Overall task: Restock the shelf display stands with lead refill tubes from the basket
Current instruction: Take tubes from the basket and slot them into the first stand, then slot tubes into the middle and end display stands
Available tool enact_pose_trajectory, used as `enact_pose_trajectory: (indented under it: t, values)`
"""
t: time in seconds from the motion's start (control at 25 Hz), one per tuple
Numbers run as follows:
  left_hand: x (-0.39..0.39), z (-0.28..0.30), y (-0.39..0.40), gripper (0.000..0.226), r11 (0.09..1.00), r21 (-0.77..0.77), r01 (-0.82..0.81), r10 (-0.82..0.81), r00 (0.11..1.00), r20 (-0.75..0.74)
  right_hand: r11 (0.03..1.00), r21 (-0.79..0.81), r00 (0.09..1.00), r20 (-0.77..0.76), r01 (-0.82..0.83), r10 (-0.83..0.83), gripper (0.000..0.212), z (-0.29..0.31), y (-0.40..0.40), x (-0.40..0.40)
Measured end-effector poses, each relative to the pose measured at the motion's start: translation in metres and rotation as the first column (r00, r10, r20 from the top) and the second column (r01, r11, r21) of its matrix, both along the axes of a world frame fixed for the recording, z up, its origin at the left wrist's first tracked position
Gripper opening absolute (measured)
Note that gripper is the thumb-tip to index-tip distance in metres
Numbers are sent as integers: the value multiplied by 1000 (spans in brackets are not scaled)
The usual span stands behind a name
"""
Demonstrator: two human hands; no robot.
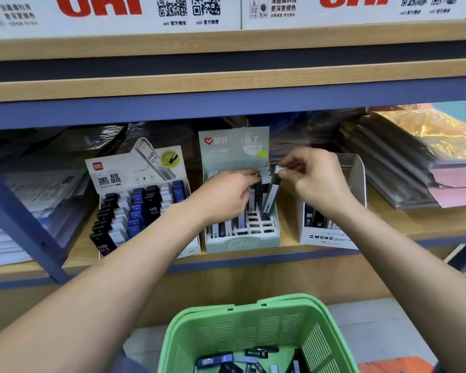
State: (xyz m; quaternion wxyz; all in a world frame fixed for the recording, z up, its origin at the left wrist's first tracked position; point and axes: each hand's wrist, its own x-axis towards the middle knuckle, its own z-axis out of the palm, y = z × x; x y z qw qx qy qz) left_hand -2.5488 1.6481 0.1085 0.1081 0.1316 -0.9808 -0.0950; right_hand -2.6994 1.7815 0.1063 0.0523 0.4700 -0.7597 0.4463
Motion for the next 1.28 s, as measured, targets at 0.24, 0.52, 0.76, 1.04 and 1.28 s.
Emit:
enact_pose_trajectory:
  t: [0.24,0.52,0.76,1.04,1.28]
  values:
    - [-2,0,0,47,1000,4,2,-2,1000,-4,994,13,994,-8,-105,105,14,3,-2,5]
    - [-2,-1,0,48,1000,-3,-10,10,1000,5,986,88,989,-30,-141,144,12,8,4,9]
    - [-1,2,3,48,1000,0,0,0,1000,6,992,117,973,-217,-54,79,15,-13,-3,7]
    - [-2,0,2,48,1000,15,12,-12,1000,-14,979,205,940,-336,6,64,39,-24,-4,6]
    - [1,-3,0,38,1000,9,-21,22,981,-195,998,45,986,-168,34,-26,41,-24,5,15]
